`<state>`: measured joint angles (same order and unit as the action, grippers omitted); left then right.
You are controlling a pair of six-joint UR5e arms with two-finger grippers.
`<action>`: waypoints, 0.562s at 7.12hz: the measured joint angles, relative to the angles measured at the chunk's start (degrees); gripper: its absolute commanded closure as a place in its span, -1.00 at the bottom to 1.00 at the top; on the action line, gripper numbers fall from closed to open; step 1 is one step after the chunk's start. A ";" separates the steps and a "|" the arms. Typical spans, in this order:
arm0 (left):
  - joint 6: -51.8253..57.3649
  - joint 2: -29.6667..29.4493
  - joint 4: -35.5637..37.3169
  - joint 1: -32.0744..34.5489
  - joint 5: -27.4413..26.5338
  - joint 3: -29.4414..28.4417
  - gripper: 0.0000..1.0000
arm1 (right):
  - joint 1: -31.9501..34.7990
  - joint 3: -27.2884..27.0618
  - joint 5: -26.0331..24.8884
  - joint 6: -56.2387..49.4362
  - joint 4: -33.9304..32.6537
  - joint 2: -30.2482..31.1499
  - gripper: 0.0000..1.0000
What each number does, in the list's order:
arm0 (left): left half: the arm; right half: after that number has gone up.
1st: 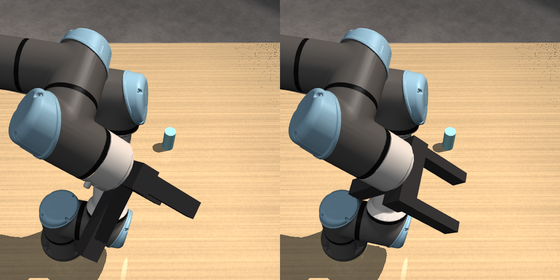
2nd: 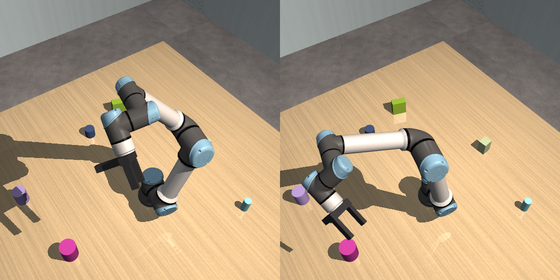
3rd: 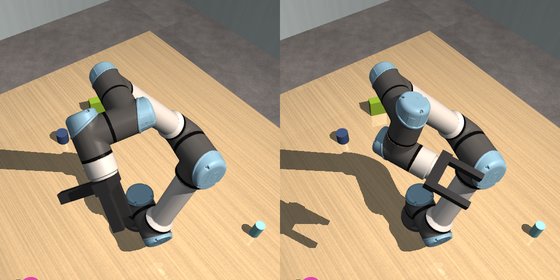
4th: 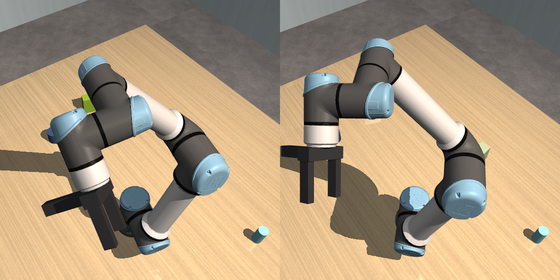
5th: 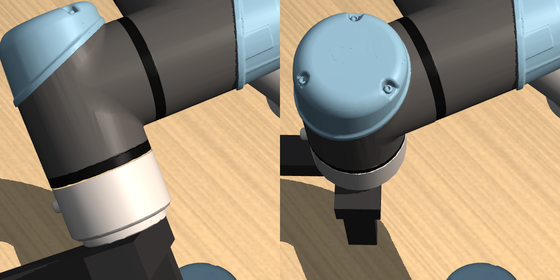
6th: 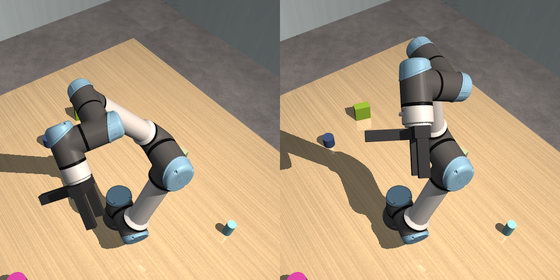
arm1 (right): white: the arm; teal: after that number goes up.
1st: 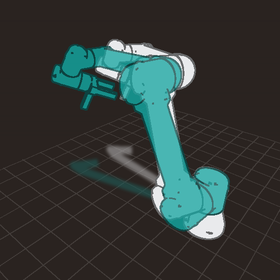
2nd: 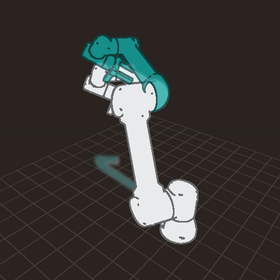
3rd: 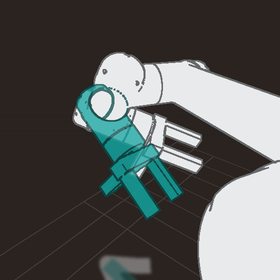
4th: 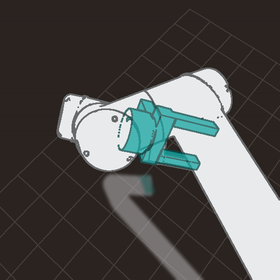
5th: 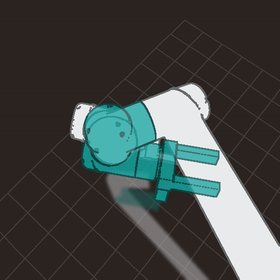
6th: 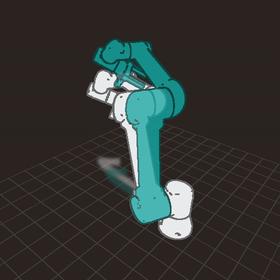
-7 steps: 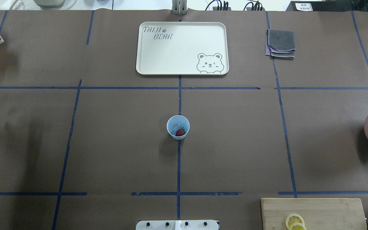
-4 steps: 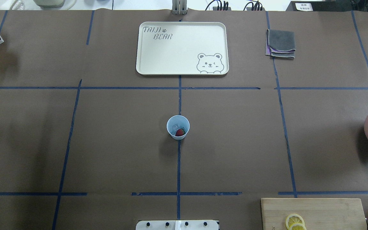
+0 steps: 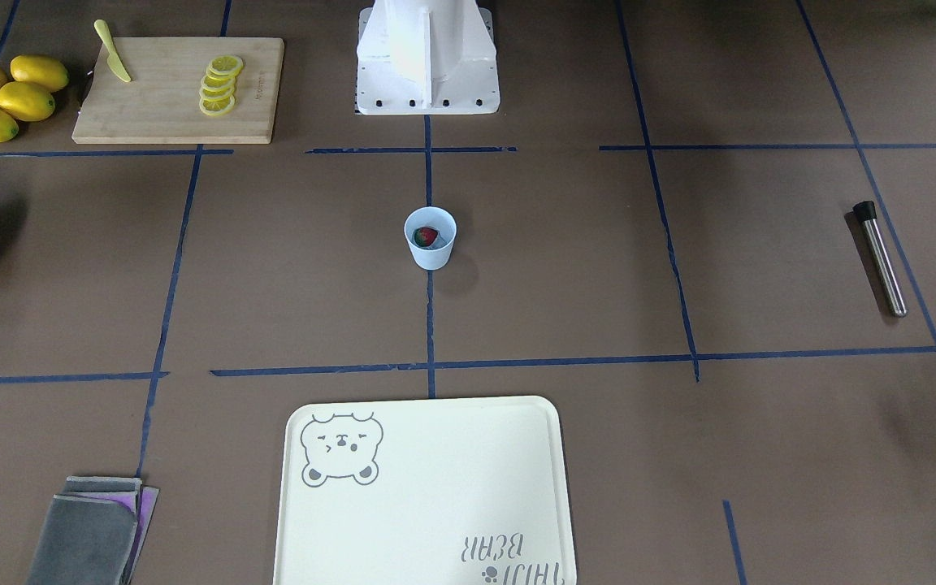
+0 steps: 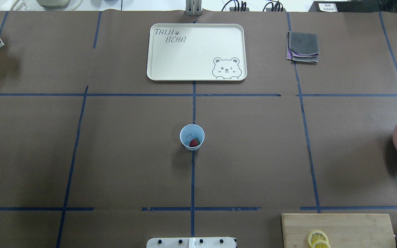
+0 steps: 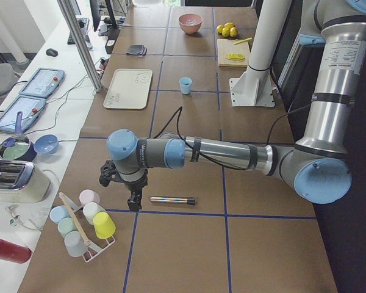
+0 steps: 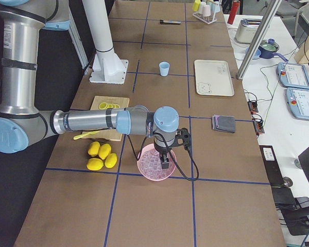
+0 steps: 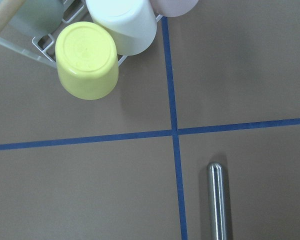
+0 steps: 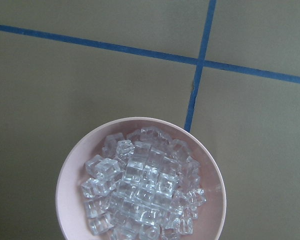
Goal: Mash ice and strawberries in cup
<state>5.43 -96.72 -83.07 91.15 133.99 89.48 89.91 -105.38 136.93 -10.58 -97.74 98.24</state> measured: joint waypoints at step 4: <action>0.39 1.83 -6.53 0.17 0.79 -0.57 -1.00 | 0.00 0.04 0.00 0.28 0.00 -1.09 -0.99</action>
<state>5.82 -94.88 -89.61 91.31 134.78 88.91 89.91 -105.33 136.93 -10.29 -97.73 97.15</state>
